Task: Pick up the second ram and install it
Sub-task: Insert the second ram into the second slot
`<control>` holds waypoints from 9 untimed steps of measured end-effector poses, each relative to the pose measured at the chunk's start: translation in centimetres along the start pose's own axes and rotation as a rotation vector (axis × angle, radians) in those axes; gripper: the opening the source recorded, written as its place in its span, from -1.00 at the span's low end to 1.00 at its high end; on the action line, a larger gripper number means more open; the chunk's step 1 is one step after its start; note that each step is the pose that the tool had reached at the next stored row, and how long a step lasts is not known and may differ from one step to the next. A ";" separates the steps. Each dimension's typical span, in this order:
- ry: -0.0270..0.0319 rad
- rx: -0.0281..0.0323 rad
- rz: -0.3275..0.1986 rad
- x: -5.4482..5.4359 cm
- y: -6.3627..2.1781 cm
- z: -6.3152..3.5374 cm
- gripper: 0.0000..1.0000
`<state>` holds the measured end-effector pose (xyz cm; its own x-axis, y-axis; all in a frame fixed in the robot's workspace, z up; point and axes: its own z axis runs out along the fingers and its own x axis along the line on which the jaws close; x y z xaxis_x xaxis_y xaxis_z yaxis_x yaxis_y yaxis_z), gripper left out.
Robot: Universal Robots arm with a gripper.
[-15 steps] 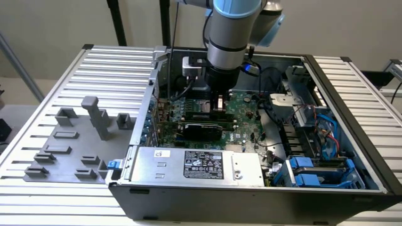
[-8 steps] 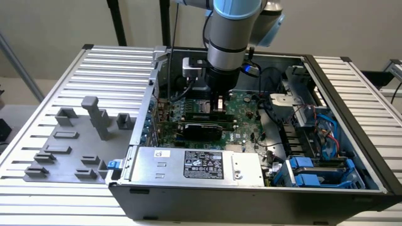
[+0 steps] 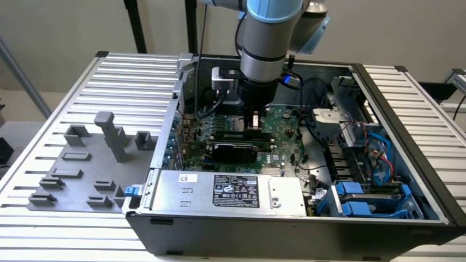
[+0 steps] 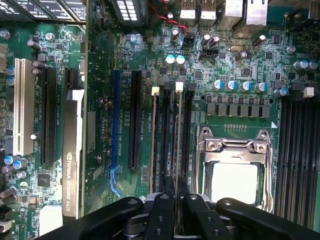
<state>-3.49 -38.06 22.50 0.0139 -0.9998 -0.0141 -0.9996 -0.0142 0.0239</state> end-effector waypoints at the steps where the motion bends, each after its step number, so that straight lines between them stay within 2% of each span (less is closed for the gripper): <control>1: 0.0000 0.0005 0.000 0.0 0.00 0.02 -0.73; 9: 0.0000 0.0018 0.001 0.0 0.02 0.14 -0.73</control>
<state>-3.51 -38.06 22.37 0.0125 -0.9998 -0.0140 -0.9997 -0.0128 0.0221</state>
